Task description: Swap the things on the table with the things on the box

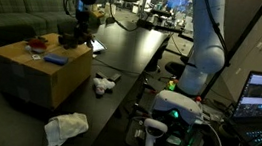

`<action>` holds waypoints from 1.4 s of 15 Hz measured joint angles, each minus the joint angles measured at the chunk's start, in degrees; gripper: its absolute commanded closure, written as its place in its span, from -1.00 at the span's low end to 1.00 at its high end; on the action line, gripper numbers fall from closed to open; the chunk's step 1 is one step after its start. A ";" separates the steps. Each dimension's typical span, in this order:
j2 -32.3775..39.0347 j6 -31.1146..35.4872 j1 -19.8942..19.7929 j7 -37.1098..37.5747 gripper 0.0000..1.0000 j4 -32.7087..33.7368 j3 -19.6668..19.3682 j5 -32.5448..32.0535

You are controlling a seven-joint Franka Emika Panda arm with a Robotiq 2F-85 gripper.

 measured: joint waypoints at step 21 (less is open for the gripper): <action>4.15 25.50 3.04 6.28 0.75 -32.29 1.26 0.63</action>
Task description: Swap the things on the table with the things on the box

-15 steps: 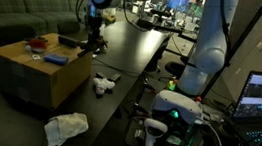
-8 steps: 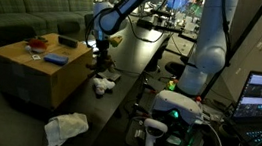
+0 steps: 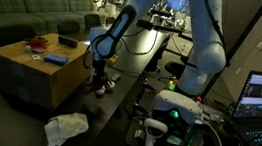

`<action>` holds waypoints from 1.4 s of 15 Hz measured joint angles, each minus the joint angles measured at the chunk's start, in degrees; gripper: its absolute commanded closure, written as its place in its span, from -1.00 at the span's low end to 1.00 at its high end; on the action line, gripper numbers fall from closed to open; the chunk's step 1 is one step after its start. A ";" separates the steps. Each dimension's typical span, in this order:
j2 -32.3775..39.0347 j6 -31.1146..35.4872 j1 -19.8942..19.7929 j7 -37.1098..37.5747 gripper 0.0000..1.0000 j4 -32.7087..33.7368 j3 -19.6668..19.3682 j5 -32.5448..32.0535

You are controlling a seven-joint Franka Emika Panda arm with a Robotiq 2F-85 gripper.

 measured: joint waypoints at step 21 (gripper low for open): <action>11.32 7.61 -6.12 4.20 -1.00 6.27 -2.70 4.24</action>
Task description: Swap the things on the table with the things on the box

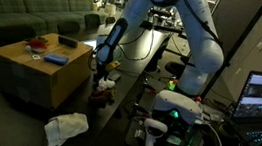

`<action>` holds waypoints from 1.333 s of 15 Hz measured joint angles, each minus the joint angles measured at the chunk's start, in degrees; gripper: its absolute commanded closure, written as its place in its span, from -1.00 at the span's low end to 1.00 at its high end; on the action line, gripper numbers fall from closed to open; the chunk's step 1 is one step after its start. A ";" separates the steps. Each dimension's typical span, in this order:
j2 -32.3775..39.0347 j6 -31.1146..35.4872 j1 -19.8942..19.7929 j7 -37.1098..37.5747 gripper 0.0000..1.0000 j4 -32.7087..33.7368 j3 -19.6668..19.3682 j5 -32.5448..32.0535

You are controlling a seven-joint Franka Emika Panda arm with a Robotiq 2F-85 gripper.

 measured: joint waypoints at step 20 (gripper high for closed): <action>16.30 7.00 0.01 6.47 0.28 14.35 -5.82 0.10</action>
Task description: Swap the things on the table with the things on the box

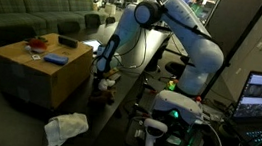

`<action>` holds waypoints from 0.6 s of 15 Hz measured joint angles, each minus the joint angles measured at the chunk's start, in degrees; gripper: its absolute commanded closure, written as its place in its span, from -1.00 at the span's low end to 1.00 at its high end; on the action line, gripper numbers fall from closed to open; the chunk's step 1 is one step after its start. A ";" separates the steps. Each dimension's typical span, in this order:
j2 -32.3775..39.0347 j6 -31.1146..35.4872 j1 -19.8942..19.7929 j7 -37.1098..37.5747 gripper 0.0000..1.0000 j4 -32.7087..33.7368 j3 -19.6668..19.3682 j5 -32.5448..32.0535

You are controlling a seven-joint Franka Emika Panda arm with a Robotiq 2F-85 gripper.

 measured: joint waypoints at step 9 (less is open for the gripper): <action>-3.89 -1.70 3.42 0.34 0.77 -2.22 -2.50 -0.49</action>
